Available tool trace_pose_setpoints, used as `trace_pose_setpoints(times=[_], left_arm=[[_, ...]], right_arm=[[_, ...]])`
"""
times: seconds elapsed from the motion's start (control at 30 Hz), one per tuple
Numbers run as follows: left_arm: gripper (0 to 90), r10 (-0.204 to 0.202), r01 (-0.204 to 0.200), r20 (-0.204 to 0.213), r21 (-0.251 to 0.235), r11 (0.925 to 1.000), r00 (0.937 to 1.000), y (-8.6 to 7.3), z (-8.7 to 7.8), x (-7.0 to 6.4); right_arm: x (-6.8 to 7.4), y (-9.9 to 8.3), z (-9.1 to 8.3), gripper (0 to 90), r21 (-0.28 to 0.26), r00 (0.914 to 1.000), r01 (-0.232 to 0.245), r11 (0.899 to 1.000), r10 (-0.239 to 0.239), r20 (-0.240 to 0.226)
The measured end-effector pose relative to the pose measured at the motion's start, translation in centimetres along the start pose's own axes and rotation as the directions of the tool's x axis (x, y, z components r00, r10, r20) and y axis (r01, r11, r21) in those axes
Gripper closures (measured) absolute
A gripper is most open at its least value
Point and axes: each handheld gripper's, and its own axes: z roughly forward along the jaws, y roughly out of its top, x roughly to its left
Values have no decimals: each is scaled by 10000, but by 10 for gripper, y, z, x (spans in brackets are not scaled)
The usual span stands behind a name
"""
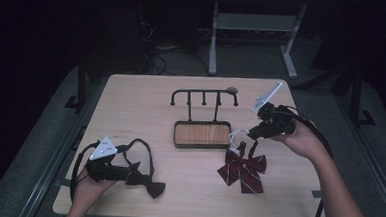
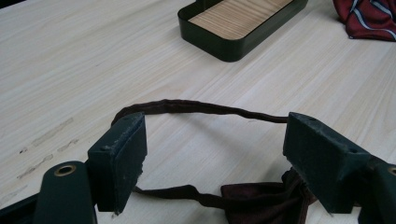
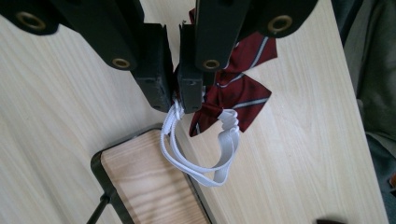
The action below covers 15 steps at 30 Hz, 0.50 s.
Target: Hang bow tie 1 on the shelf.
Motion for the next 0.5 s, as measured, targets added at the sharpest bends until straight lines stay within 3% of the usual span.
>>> trace_pose_setpoints(times=[0.33, 0.5], left_arm=[[220, 132, -132, 0, -19, 9999, 9999, 2, 1, 0], [220, 154, -154, 89, 31, 9999, 9998, 3, 3, 0]], right_arm=[[-3, 6, -9, 838, -326, 10000, 50, 9995, -48, 58], [-6, 5, -23, 839, -719, 9997, -129, 9973, 142, 180]])
